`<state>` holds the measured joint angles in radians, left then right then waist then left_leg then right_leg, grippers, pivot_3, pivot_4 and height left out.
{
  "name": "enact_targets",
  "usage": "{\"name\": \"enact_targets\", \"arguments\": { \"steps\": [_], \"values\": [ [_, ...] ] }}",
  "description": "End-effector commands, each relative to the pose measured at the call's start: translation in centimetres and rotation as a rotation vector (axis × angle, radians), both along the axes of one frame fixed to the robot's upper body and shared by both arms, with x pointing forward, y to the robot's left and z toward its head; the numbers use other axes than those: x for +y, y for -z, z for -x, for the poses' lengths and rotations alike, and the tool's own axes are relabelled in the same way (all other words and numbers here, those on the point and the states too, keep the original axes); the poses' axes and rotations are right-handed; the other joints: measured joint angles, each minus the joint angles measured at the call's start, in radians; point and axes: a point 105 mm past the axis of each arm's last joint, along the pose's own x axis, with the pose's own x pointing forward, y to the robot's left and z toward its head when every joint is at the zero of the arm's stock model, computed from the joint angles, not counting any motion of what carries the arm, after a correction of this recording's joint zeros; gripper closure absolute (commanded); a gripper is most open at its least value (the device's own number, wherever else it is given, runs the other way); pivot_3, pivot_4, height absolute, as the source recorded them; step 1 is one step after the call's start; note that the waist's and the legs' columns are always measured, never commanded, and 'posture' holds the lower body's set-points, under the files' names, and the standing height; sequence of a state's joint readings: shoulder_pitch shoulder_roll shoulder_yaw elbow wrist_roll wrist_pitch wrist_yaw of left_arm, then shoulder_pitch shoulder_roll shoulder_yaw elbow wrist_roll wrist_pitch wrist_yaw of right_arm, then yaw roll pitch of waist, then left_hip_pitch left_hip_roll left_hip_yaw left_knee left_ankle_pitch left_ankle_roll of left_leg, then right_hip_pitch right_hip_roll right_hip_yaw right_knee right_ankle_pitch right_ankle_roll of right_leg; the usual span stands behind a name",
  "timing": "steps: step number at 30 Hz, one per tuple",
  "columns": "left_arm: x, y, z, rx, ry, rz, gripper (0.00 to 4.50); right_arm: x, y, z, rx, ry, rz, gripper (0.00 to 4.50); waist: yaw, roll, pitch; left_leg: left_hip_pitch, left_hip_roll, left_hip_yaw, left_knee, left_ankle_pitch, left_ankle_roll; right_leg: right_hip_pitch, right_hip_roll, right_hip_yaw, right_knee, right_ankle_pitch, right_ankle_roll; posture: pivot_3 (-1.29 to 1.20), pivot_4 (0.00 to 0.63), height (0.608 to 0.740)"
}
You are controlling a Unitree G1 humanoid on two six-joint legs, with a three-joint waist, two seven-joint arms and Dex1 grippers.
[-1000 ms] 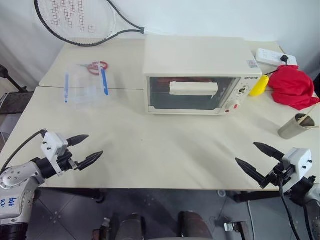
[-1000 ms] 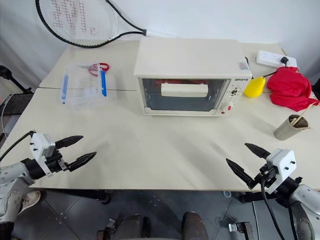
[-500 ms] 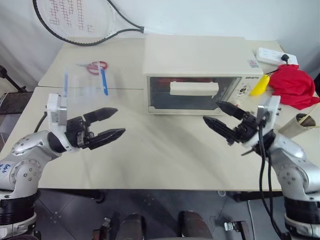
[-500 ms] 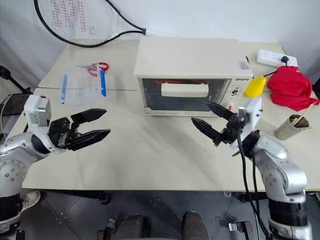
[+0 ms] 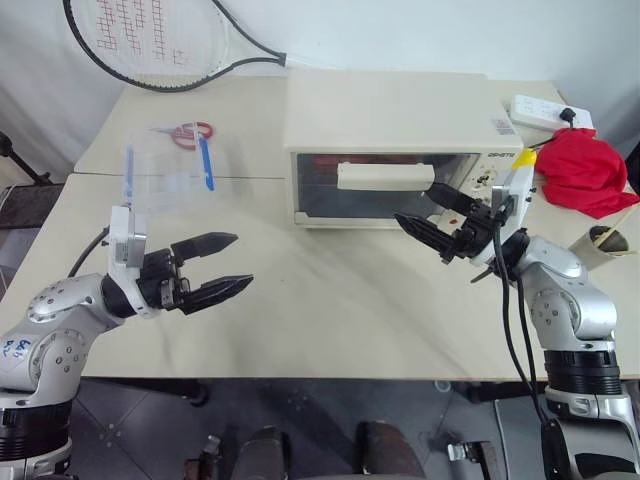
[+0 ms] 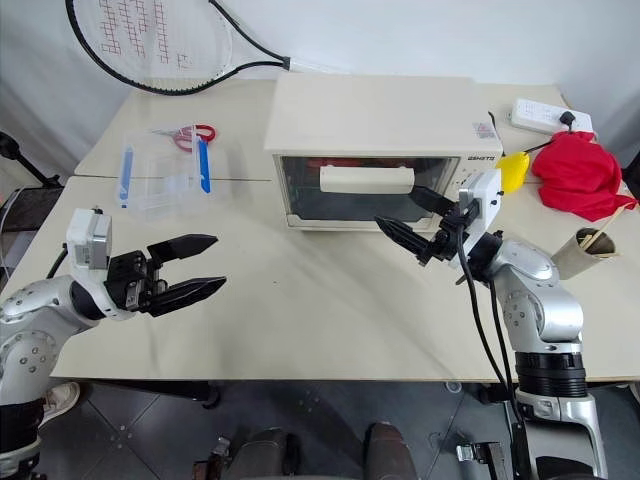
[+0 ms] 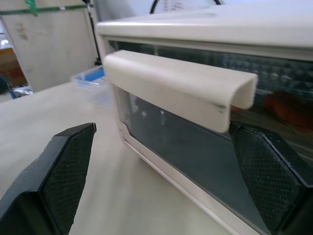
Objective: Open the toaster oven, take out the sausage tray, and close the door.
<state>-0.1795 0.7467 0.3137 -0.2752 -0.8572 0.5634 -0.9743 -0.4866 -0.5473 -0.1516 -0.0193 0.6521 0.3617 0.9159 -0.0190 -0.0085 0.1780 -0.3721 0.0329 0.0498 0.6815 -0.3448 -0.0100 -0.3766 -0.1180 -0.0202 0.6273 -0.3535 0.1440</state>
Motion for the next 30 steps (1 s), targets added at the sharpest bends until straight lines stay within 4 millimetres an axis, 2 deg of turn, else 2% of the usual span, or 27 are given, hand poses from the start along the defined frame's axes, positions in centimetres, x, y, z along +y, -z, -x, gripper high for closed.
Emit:
{"name": "enact_targets", "arguments": {
  "steps": [1, 5, 8, 10, 11, 17, 20, 24, 27, 30],
  "values": [
    [0.1, -1.0, 0.4, -0.047, -0.007, -0.006, 0.05, 0.9, -0.9, 2.8, -0.095, -0.139, 0.107, 0.00, 0.001, 0.001, 0.000, 0.000, 0.000, 0.000, 0.000, 0.000, 0.000, 0.000, 0.000, 0.000, 0.000, 0.000, 0.000, 0.00, 0.150, 0.740],
    [0.5, -1.5, -0.5, -0.049, -0.044, 0.017, 0.05, 1.3, 0.4, 4.3, -0.152, -0.203, 0.274, 0.00, -0.007, 0.000, 0.001, 0.000, 0.000, 0.000, -0.001, 0.000, 0.000, 0.000, 0.000, 0.000, -0.001, 0.000, 0.000, 0.00, 0.150, 0.740],
    [0.3, -2.2, -1.1, -0.051, -0.036, 0.042, 0.05, 1.2, 1.1, 4.5, -0.191, -0.208, 0.347, 0.00, -0.010, 0.001, 0.001, 0.000, 0.000, 0.000, 0.000, 0.000, 0.000, 0.000, 0.001, 0.000, -0.001, 0.000, 0.000, 0.00, 0.150, 0.740],
    [0.0, -3.0, -2.5, -0.062, -0.058, 0.092, 0.41, 0.9, 1.3, 4.2, -0.195, -0.184, 0.344, 0.00, -0.010, 0.001, 0.001, 0.001, 0.000, 0.001, -0.001, 0.000, 0.000, 0.000, 0.001, 0.001, 0.000, 0.000, 0.000, 0.00, 0.150, 0.740],
    [-0.3, -3.2, -3.9, -0.097, -0.100, 0.095, 0.58, 0.7, 1.5, 4.1, -0.204, -0.170, 0.349, 0.00, -0.008, 0.001, 0.001, 0.001, 0.000, 0.001, -0.001, 0.000, 0.000, 0.000, 0.001, 0.001, 0.000, 0.000, 0.000, 0.00, 0.150, 0.740],
    [-2.5, -4.4, -7.8, -0.188, -0.125, 0.133, 2.37, 0.6, 1.8, 3.9, -0.223, -0.161, 0.357, 0.00, -0.002, 0.000, 0.001, 0.000, -0.002, 0.001, 0.001, 0.000, -0.001, 0.000, 0.001, 0.000, 0.000, 0.000, 0.001, 0.00, 0.150, 0.740],
    [-3.5, -4.6, -8.9, -0.187, -0.113, 0.150, 3.23, 0.7, 2.0, 4.0, -0.225, -0.167, 0.365, 0.00, -0.006, 0.000, 0.002, -0.001, -0.001, 0.001, 0.001, 0.000, -0.001, 0.000, 0.002, -0.002, 0.000, 0.000, 0.001, 0.00, 0.150, 0.740],
    [-6.1, -3.7, -9.4, -0.172, -0.028, 0.137, 4.46, 0.7, 2.4, 4.5, -0.223, -0.169, 0.373, 0.00, -0.007, 0.000, 0.001, -0.001, -0.001, 0.001, 0.001, 0.000, -0.001, -0.001, 0.001, -0.003, 0.000, 0.000, 0.001, 0.00, 0.150, 0.740],
    [-8.0, -2.8, -10.2, -0.156, -0.003, 0.125, 4.48, 0.4, 2.8, 4.9, -0.212, -0.155, 0.382, 0.00, -0.003, -0.001, 0.002, -0.001, -0.001, 0.002, 0.003, 0.000, -0.001, 0.000, 0.001, -0.004, 0.000, 0.000, 0.001, 0.00, 0.150, 0.740],
    [-9.4, -1.4, -9.4, -0.154, 0.091, 0.064, 4.48, -0.1, 3.0, 5.2, -0.202, -0.120, 0.377, 0.00, -0.003, -0.001, 0.002, -0.001, -0.002, 0.003, 0.003, 0.001, -0.001, 0.000, 0.001, -0.003, 0.000, 0.001, 0.001, 0.00, 0.150, 0.740]
  ]
}}
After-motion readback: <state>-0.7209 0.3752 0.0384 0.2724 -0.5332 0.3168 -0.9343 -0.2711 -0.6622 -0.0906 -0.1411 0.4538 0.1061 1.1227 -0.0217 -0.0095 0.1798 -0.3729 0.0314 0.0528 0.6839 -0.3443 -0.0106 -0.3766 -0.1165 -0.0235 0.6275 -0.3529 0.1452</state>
